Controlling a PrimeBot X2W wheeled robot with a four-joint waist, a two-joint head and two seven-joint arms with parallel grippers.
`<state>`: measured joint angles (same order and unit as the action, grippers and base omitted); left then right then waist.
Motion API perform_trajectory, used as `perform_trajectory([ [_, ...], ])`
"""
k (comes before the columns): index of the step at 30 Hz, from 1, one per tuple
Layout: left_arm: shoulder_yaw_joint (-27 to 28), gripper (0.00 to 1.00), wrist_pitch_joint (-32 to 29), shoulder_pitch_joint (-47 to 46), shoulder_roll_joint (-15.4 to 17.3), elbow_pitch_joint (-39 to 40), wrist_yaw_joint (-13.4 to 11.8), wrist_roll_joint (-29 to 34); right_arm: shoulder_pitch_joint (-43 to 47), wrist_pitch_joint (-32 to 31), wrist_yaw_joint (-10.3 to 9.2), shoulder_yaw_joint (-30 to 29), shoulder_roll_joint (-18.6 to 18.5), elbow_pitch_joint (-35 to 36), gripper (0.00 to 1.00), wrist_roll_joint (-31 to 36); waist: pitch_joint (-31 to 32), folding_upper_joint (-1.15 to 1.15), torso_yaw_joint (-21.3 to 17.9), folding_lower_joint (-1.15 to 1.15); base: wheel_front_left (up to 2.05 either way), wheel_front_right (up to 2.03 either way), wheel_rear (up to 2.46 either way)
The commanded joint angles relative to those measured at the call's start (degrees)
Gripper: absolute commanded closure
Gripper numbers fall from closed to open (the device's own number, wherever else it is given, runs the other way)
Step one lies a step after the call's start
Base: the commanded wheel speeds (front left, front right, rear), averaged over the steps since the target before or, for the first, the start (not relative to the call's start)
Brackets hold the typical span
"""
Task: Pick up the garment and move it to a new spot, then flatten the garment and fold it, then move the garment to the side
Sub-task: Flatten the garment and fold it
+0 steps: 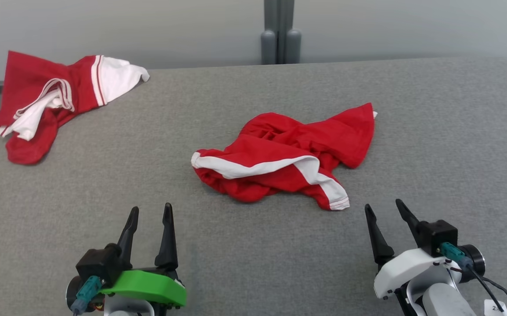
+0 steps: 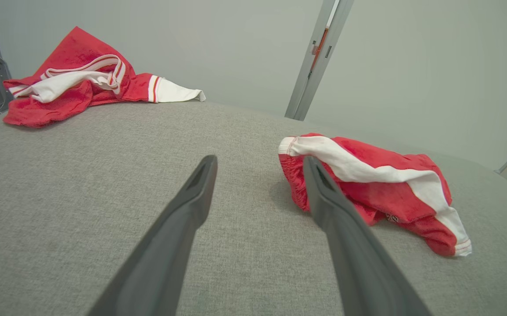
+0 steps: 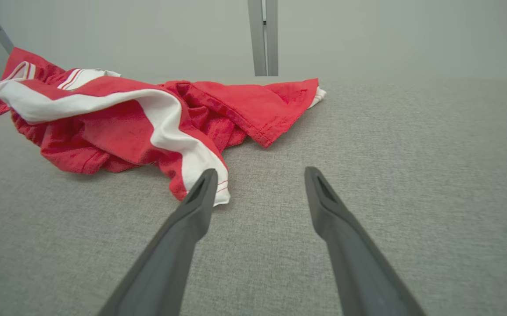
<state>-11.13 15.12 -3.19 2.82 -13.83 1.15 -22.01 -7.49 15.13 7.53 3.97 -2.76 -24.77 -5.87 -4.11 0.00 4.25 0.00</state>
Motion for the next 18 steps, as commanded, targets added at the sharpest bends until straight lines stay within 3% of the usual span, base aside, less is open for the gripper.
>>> perform_trajectory([
  [1,-0.3,0.0,0.05,-1.11,0.14,0.16,-0.19,-0.61,-1.52,0.03,-0.08,-0.06,-0.23,-2.02,0.0,0.88,-2.55,0.0,4.09,0.0,0.0,0.0,0.0],
  [11,-1.21,0.0,0.04,-1.05,0.13,0.39,-0.74,-0.69,-9.59,0.04,-0.08,0.35,-0.24,-17.5,0.0,1.34,-3.75,0.0,9.85,0.0,0.0,0.0,0.0],
  [12,-1.23,0.0,0.05,-0.92,0.13,0.46,-0.81,-0.65,-10.25,0.04,-0.08,0.38,-0.25,-18.46,0.1,1.15,-3.78,0.0,10.0,0.0,0.0,0.0,0.0],
  [13,-1.23,0.0,0.05,-0.84,0.13,0.5,-0.86,-0.65,-10.66,0.04,-0.08,0.33,-0.25,-18.99,0.37,1.03,-3.79,0.0,10.1,0.0,0.0,0.0,0.0],
  [14,-1.18,0.0,0.05,-0.74,0.13,0.53,-0.91,-0.64,-10.99,0.04,-0.08,0.18,-0.25,-19.43,0.57,0.75,-3.8,0.0,10.14,0.0,0.0,0.0,0.0],
  [15,-1.09,0.0,0.05,-0.64,0.13,0.54,-0.92,-0.62,-11.18,0.04,-0.08,0.08,-0.25,-19.66,0.61,0.51,-3.79,0.0,10.09,0.0,0.0,0.0,0.0],
  [16,-0.99,0.0,0.05,-0.46,0.13,0.47,-0.89,-0.58,-11.35,0.04,-0.08,-0.06,-0.25,-19.44,0.87,0.33,-3.75,0.0,9.87,0.0,0.0,0.0,0.0],
  [17,-0.97,0.0,0.04,-0.3,0.13,0.43,-0.87,-0.53,-11.35,0.04,-0.08,-0.19,-0.26,-19.01,1.0,0.23,-3.7,0.0,9.57,0.0,0.0,0.0,0.0],
  [18,-0.97,0.0,0.05,-0.17,0.13,0.41,-0.86,-0.5,-11.24,0.04,-0.08,-0.27,-0.25,-18.59,1.0,0.19,-3.64,0.0,9.24,0.0,0.0,0.0,0.0],
])
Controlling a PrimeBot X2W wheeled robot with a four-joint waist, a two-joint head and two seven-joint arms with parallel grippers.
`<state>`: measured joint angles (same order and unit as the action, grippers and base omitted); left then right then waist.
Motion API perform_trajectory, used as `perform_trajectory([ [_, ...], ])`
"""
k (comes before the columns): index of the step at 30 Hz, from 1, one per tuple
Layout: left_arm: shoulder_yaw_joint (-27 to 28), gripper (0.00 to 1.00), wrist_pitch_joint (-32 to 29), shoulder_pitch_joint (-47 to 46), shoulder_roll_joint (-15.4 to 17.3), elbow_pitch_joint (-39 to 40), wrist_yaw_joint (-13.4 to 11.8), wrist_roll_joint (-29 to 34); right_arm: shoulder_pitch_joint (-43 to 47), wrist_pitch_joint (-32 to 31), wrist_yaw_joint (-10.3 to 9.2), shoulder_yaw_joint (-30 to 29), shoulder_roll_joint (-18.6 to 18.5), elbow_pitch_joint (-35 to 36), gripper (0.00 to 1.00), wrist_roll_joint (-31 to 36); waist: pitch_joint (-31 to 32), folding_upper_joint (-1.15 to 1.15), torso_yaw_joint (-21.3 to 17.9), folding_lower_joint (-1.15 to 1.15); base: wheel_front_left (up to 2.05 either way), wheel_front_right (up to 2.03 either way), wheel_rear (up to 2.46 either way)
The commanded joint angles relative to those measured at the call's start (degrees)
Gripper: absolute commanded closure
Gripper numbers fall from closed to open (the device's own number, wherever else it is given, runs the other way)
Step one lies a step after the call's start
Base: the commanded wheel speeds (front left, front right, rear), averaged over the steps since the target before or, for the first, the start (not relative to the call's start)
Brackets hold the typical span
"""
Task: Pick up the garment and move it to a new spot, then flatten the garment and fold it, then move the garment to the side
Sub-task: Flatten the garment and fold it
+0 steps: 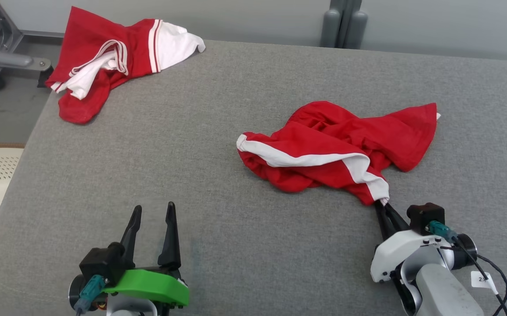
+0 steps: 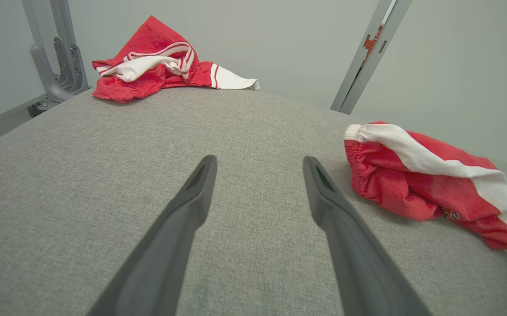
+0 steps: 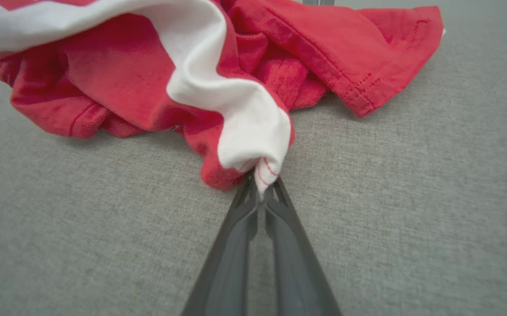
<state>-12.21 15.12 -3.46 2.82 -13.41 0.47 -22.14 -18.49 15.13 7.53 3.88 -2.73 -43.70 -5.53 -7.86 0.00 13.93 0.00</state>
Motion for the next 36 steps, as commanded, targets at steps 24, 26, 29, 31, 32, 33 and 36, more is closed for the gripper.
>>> perform_trajectory([
  [24,-0.32,0.0,0.04,-1.52,0.14,-0.28,-0.03,-0.38,2.12,0.03,-0.08,-10.5,-7.29,6.11,0.0,7.93,-1.22,0.0,-7.15,0.0,0.0,0.0,0.0],
  [26,-0.19,0.0,0.05,-1.49,0.14,-0.21,0.02,-0.29,2.28,0.03,-0.09,-11.04,-6.94,6.81,0.0,8.15,-1.02,0.0,-7.6,0.0,0.0,0.0,0.0],
  [29,-0.08,0.0,0.05,-1.54,0.14,0.04,0.04,-0.24,3.19,0.03,-0.08,-12.05,-6.2,8.49,0.0,8.18,-0.54,0.0,-8.43,0.0,0.0,0.0,0.0],
  [31,-0.24,0.0,0.05,-1.64,0.13,0.32,0.02,-0.05,3.93,0.03,-0.08,-12.78,-5.94,9.91,0.0,7.77,-0.18,0.0,-8.99,0.0,0.0,0.0,0.0],
  [32,-0.35,0.0,0.04,-1.79,0.13,0.42,0.07,0.07,4.27,0.03,-0.09,-13.08,-5.81,10.61,0.0,7.56,-0.08,0.0,-9.2,0.0,0.0,0.0,0.0],
  [33,-0.43,0.0,0.04,-2.02,0.14,0.44,0.18,0.18,4.6,0.03,-0.08,-13.36,-5.59,11.69,0.0,7.29,0.14,0.0,-9.53,0.0,0.0,0.0,0.0],
  [36,-0.76,0.0,0.04,-2.4,0.14,0.63,0.28,0.42,5.65,0.03,-0.08,-13.67,-4.99,14.59,0.0,6.84,0.72,0.0,-10.26,0.0,0.0,0.0,0.0],
])
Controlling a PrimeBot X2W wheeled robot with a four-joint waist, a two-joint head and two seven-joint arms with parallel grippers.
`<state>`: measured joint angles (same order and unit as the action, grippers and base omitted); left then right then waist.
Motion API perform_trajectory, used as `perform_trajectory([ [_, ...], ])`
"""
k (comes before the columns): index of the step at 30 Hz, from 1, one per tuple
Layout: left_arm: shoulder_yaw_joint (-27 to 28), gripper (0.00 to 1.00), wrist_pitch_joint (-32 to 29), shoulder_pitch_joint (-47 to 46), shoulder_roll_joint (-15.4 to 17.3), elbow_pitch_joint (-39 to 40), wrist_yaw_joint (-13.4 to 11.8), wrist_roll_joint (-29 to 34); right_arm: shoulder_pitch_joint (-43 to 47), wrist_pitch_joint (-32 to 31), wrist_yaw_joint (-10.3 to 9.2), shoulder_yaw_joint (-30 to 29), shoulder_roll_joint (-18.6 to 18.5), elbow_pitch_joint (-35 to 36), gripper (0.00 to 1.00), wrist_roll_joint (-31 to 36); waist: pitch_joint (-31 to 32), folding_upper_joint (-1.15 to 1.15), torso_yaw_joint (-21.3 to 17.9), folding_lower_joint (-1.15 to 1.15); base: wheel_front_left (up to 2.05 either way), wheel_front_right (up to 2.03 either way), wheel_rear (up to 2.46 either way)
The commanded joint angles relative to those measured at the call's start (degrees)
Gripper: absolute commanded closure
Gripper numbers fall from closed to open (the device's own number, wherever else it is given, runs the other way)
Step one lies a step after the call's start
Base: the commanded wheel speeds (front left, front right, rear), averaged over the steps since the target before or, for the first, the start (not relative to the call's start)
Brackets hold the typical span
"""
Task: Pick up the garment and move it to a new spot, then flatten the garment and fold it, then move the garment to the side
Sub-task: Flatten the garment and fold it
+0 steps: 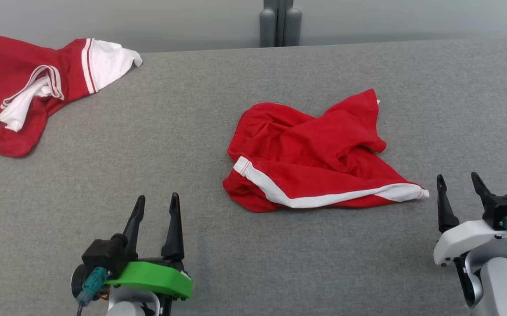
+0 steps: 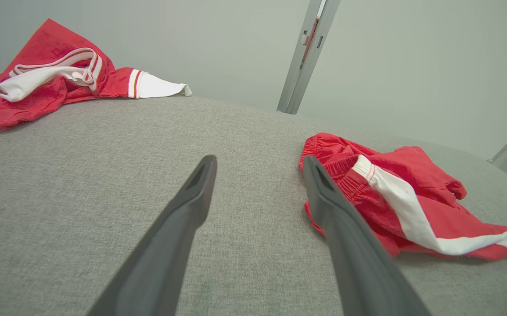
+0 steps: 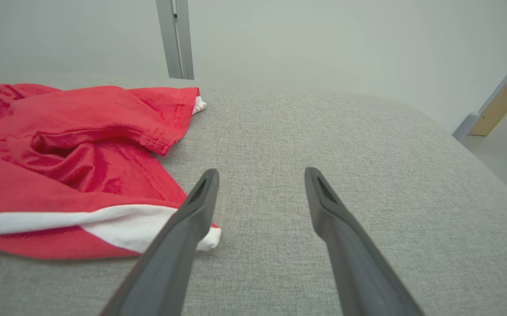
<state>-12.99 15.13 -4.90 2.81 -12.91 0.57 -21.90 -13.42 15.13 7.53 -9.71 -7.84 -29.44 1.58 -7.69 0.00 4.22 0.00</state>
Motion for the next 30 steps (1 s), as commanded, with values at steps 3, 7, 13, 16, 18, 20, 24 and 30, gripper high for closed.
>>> perform_trajectory([
  [3,-0.35,0.0,0.04,-1.37,0.15,0.23,-0.06,0.11,1.82,0.03,-0.08,-0.04,0.93,3.85,0.0,-0.94,1.29,0.0,-1.28,0.0,0.0,0.0,0.0],
  [7,-0.54,0.0,0.04,-0.89,0.15,0.05,-0.37,-0.11,3.51,0.03,-0.08,1.06,2.17,7.83,0.0,-1.77,2.41,0.0,-2.04,0.0,0.0,0.0,0.0],
  [13,0.02,0.0,0.03,0.89,0.15,-0.46,-0.36,-0.69,5.72,0.03,-0.08,3.37,4.0,12.85,0.0,-3.3,3.83,0.0,-2.75,0.0,0.0,0.0,0.0],
  [16,0.38,0.0,0.03,1.41,0.15,-0.47,-0.51,-0.89,6.52,0.03,-0.08,4.82,4.5,14.67,0.0,-4.06,4.25,0.0,-2.83,0.0,0.0,0.0,0.0],
  [18,0.5,0.0,0.03,1.7,0.15,-0.5,-0.54,-0.91,6.91,0.03,-0.08,5.46,4.6,15.57,0.0,-4.65,4.45,0.0,-2.8,0.0,0.0,0.0,0.0],
  [20,0.49,0.0,0.03,1.85,0.15,-0.59,-0.63,-0.92,7.32,0.03,-0.08,5.91,4.78,15.98,0.0,-5.09,4.61,0.0,-2.73,0.0,0.0,0.0,0.0],
  [24,0.4,0.0,0.03,1.96,0.15,-0.72,-0.69,-0.77,7.51,0.03,-0.08,6.39,4.88,16.13,0.0,-5.87,4.77,0.0,-2.49,0.0,0.0,0.0,0.0],
  [30,0.3,0.0,0.03,1.37,0.15,-1.33,-0.38,0.62,7.78,0.03,-0.08,6.52,4.9,15.62,0.0,-6.89,4.44,0.0,-2.38,0.0,0.0,0.0,0.0],
])
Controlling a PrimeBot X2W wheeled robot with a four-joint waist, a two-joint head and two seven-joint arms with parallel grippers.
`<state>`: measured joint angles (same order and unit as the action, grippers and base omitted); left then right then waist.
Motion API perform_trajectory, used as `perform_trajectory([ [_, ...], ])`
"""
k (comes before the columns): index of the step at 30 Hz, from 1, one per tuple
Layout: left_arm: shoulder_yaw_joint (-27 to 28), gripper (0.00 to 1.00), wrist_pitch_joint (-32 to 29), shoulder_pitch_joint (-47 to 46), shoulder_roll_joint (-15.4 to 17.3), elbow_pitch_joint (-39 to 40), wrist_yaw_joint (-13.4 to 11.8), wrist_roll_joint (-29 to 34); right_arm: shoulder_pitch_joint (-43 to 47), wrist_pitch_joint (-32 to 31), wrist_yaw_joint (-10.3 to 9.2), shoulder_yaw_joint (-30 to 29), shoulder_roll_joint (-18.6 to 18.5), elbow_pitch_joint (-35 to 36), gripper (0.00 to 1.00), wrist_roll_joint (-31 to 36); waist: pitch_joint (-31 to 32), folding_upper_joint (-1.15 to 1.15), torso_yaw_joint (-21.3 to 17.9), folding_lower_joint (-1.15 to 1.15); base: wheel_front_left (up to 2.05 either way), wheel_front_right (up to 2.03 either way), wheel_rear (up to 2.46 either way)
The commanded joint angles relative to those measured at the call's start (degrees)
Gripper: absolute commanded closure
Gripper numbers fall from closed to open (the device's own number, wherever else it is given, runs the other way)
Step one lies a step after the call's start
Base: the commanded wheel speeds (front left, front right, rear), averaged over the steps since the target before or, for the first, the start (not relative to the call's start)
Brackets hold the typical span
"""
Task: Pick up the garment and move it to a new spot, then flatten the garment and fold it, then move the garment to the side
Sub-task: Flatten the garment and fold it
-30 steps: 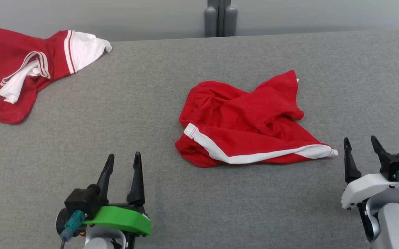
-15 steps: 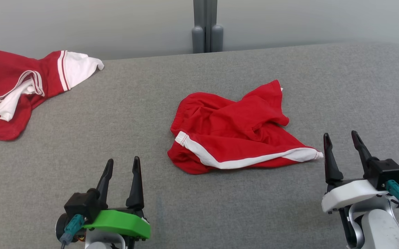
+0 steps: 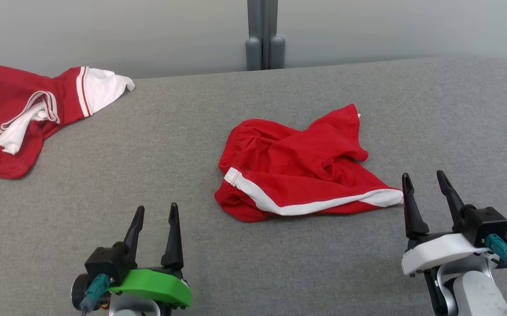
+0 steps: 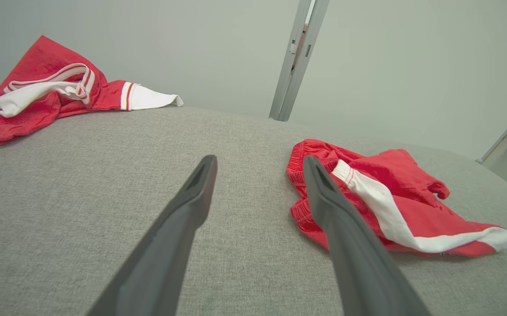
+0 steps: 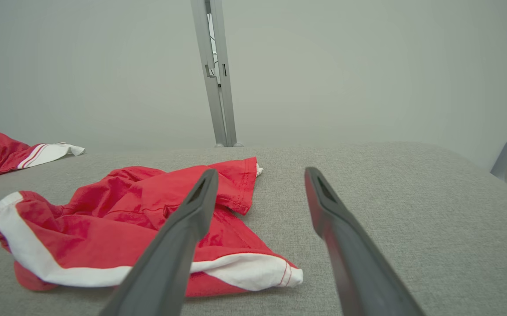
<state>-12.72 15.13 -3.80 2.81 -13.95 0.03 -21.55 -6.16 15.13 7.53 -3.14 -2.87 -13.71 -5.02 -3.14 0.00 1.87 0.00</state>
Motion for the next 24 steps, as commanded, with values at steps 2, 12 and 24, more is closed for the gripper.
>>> perform_trajectory([
  [2,-0.89,0.0,0.03,-1.09,0.15,-1.47,0.69,1.53,0.34,0.03,-0.08,0.04,-0.06,-0.24,0.0,-0.38,-0.45,0.0,-0.14,0.0,0.0,0.0,0.0],
  [12,-7.4,0.0,-9.15,-14.38,0.42,-9.9,5.36,2.78,-0.91,0.03,-0.08,0.61,-0.07,-0.89,0.0,-0.47,-2.7,0.0,-1.62,0.0,0.0,0.0,0.0],
  [24,-10.86,0.0,-26.35,-25.23,2.64,-17.09,7.04,-1.52,-1.62,0.03,-0.08,0.72,-0.08,-1.18,0.0,-0.67,-5.4,0.0,-5.09,0.0,0.0,0.0,0.0],
])
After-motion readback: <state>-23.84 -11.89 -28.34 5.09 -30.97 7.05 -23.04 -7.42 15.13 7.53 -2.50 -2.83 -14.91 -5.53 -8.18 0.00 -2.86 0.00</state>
